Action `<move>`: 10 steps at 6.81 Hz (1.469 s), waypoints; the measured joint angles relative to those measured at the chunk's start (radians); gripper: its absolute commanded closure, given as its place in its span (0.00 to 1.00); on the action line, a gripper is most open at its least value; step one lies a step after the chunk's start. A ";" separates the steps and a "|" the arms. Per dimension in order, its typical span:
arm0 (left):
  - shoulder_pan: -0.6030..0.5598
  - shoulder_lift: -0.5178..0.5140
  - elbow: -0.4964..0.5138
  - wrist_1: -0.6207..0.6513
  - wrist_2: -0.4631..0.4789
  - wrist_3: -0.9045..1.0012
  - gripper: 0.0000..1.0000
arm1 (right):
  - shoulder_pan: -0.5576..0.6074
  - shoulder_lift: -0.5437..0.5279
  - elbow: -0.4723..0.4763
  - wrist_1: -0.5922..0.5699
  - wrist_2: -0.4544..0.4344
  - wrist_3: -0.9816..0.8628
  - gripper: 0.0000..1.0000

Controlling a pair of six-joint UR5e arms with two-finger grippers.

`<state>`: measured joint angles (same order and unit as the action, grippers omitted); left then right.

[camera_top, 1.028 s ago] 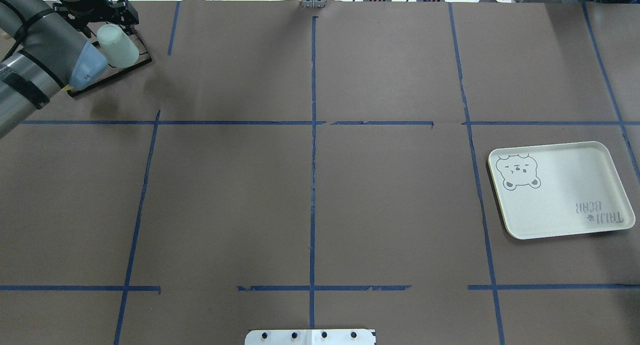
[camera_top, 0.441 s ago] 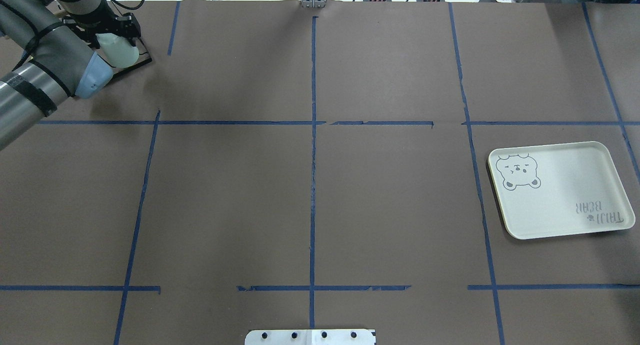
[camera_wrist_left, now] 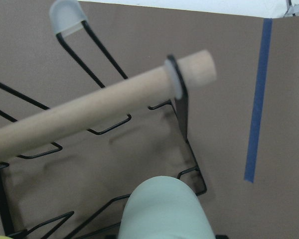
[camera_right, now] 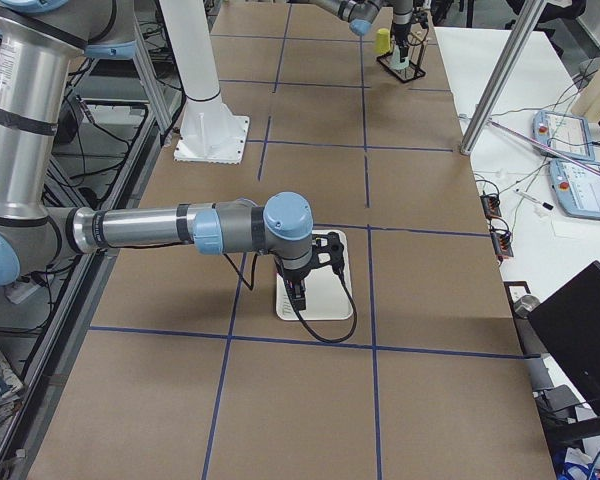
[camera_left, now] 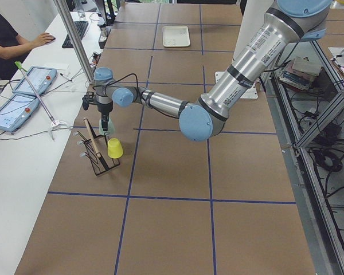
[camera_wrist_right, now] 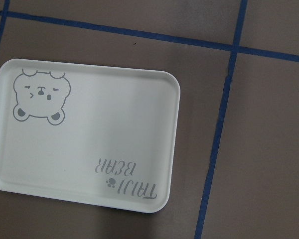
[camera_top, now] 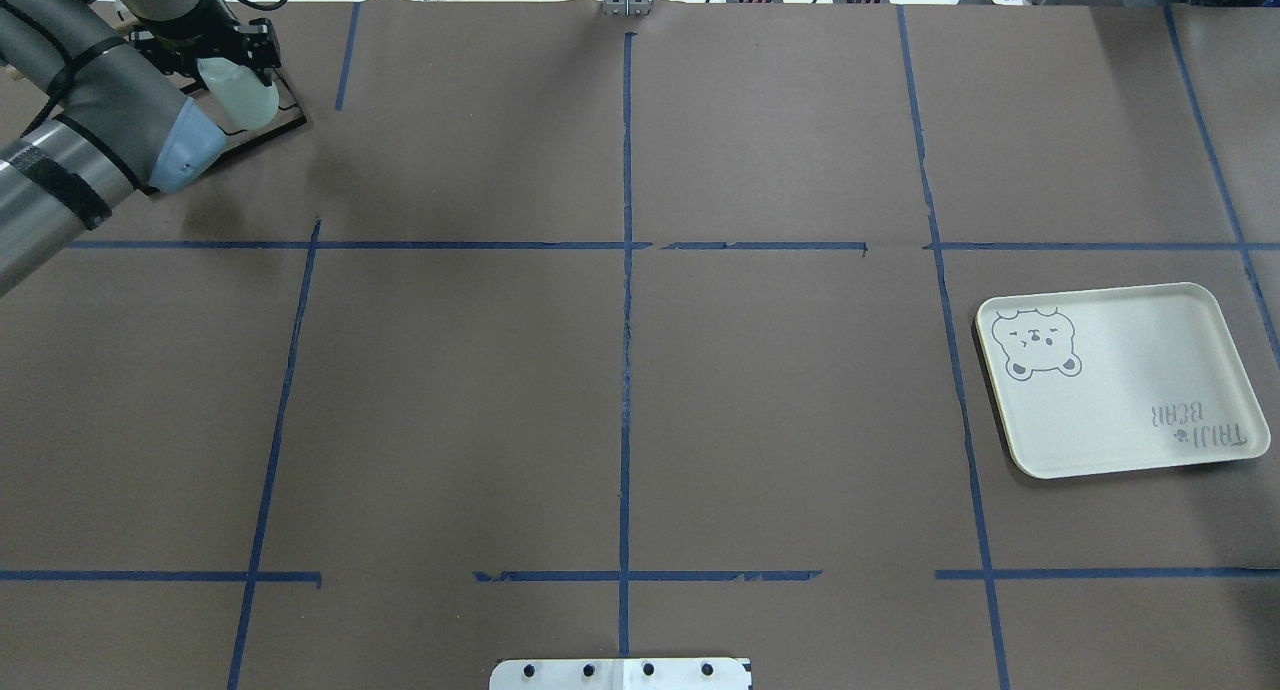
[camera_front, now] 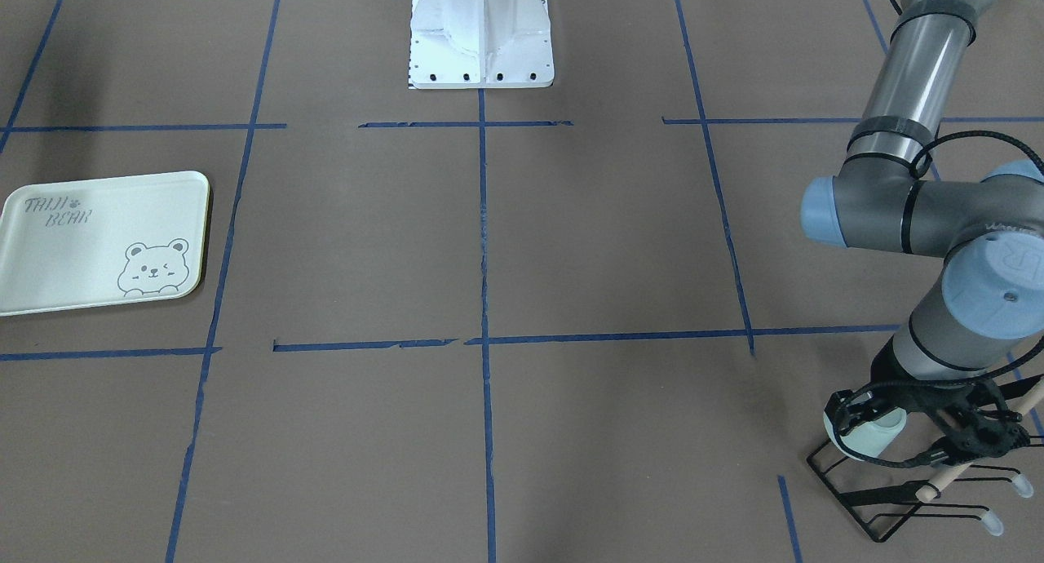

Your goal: Left arm grabs green cup and hands to right arm on tray

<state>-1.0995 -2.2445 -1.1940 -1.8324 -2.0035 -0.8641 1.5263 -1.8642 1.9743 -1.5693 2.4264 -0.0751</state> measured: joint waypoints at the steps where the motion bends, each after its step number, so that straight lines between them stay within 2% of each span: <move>1: -0.025 0.014 -0.109 0.060 -0.001 0.000 1.00 | 0.000 -0.001 0.000 0.000 0.002 0.000 0.00; 3: -0.059 0.054 -0.378 0.255 -0.001 0.001 0.99 | -0.003 -0.001 0.000 0.001 0.008 -0.001 0.00; 5: -0.027 0.070 -0.545 0.350 -0.007 -0.085 0.98 | -0.043 0.005 0.001 0.021 0.037 0.013 0.00; 6: 0.037 0.072 -0.589 0.336 -0.009 -0.207 0.98 | -0.090 0.010 0.001 0.095 0.050 0.084 0.00; 8: 0.186 0.075 -0.658 0.254 -0.009 -0.475 0.98 | -0.265 0.043 -0.013 0.395 0.029 0.443 0.00; 10: 0.329 0.077 -0.690 0.063 -0.009 -0.756 0.98 | -0.388 0.063 -0.020 0.637 -0.016 0.657 0.00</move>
<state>-0.7705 -2.1672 -1.8835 -1.7691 -2.0123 -1.6196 1.1386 -1.8013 1.9543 -0.9325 2.4108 0.5815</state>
